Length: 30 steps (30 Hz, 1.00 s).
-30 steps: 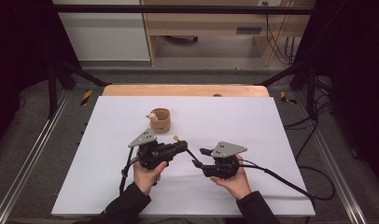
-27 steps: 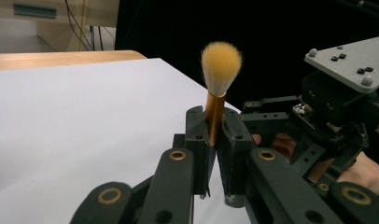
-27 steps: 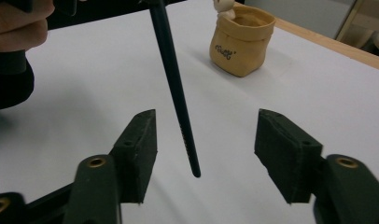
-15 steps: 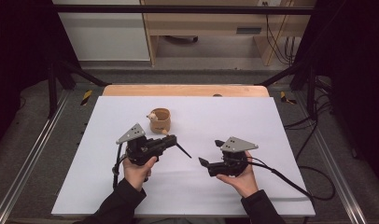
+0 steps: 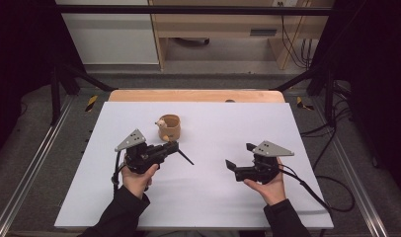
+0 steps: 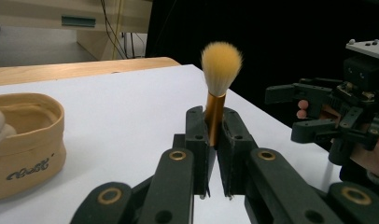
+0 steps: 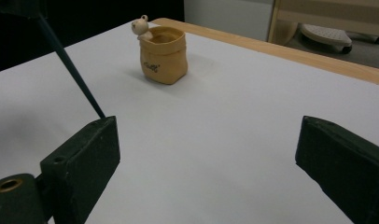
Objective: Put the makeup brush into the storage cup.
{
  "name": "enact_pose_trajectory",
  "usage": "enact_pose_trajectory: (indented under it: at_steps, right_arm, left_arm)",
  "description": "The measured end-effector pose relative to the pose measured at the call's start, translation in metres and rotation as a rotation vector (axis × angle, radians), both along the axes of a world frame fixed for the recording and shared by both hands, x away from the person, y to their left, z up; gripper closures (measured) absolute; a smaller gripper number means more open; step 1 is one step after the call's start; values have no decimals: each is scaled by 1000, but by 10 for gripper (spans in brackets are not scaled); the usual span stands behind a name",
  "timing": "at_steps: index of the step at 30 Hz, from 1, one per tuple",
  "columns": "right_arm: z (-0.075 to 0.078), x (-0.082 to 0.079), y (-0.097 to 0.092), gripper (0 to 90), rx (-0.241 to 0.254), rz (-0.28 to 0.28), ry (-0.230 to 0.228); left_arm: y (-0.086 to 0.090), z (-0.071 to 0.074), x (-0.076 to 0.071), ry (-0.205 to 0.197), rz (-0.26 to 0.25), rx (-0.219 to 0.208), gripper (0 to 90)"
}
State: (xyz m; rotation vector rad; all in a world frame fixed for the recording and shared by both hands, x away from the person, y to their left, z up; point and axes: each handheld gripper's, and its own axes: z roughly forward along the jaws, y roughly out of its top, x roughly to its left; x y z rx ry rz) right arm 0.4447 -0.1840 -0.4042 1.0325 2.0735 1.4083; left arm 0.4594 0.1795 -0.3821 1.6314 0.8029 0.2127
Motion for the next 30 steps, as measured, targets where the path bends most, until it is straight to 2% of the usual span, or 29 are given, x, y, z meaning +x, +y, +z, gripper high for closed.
enact_pose_trajectory:
  at_steps: [12, 16, 25, 30]
  right_arm:
    - [10, -5, -34, 58, 38, -81, -24]
    - [9, -6, -44, 57, 48, -105, -17]
    - [4, -4, -52, 52, 32, -124, -6]
    - [2, -5, -57, 52, 27, -132, -1]
  left_arm:
    - [17, 6, 1, -8, 55, 21, 833]
    - [20, 6, 3, -7, 72, 29, 833]
    - [30, 9, 5, -11, 109, 33, 834]
    - [34, 14, 7, -27, 129, 46, 834]
